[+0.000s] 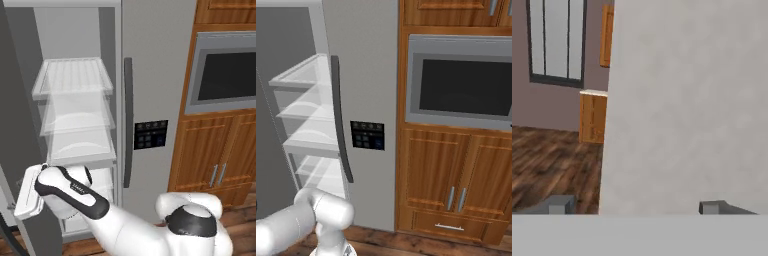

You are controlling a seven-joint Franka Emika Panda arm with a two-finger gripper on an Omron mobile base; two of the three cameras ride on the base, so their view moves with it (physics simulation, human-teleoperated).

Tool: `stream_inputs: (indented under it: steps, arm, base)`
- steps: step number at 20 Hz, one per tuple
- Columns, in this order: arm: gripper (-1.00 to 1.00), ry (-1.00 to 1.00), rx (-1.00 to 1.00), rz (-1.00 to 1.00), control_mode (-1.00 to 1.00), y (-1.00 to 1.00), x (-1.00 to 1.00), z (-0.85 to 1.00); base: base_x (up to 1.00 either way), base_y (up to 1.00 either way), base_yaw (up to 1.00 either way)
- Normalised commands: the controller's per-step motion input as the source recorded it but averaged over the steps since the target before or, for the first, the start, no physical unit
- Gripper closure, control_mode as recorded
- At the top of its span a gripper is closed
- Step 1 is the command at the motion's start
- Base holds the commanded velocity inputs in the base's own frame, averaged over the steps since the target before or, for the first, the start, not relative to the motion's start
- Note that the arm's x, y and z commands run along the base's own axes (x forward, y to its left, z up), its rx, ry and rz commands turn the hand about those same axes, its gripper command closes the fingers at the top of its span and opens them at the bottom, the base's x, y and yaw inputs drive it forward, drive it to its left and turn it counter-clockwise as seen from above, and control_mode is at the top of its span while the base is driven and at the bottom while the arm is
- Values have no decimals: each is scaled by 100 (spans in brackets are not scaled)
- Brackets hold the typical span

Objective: Place one of the steaks on the plate and the other in the bowl. Then place the bowl in the fridge.

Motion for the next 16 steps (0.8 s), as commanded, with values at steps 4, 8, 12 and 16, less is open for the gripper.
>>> stream_inputs:
  steps: [4, 8, 12, 16]
  arm:
    - [-100, -22, 2, 2, -100, -44, -43, 28]
    - [-100, -6, 3, 12, -100, -62, -30, 68]
    - [-100, -1, 7, 16, -100, -60, -25, 94]
    - [-100, 5, 2, 4, -100, -66, -41, 73]
  base:
    - [0, 0, 0]
    - [0, 0, 0]
    - [0, 0, 0]
    - [0, 0, 0]
